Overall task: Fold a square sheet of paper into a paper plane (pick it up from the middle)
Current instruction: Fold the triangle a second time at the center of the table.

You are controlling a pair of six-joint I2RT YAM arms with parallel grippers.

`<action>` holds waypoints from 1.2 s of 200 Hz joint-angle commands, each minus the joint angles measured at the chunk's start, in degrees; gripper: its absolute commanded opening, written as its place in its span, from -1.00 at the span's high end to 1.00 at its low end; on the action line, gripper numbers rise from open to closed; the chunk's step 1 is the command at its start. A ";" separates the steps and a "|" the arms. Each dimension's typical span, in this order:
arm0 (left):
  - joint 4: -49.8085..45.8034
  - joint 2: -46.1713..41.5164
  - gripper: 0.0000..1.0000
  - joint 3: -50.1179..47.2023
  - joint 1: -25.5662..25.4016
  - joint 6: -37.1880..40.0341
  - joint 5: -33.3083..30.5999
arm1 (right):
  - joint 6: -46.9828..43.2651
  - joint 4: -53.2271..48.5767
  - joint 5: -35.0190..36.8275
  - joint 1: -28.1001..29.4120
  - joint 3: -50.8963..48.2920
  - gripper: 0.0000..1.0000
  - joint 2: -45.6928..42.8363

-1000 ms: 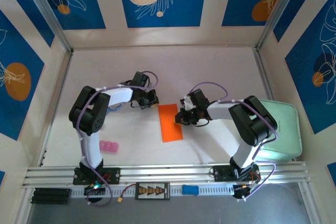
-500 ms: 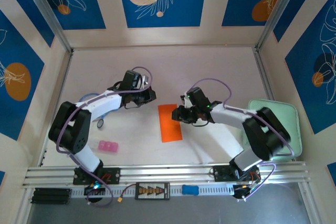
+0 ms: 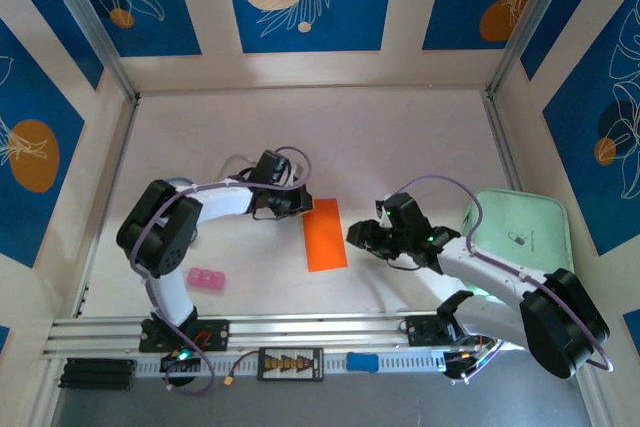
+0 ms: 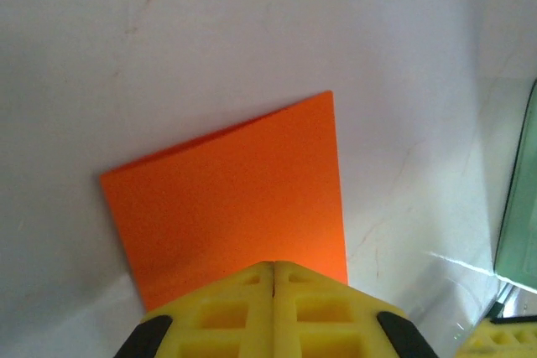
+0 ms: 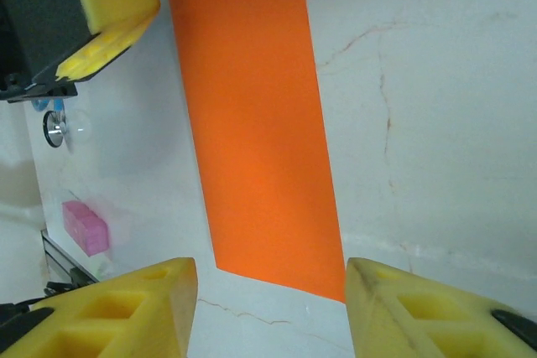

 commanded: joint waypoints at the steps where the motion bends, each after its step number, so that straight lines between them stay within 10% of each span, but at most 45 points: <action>1: -0.52 2.13 0.88 2.72 0.00 1.95 0.05 | 1.63 0.70 -2.34 0.53 0.33 0.03 1.23; 240: 1.65 6.77 0.90 -1.49 1.29 2.68 0.86 | 3.98 7.60 -9.89 4.09 5.01 0.12 17.83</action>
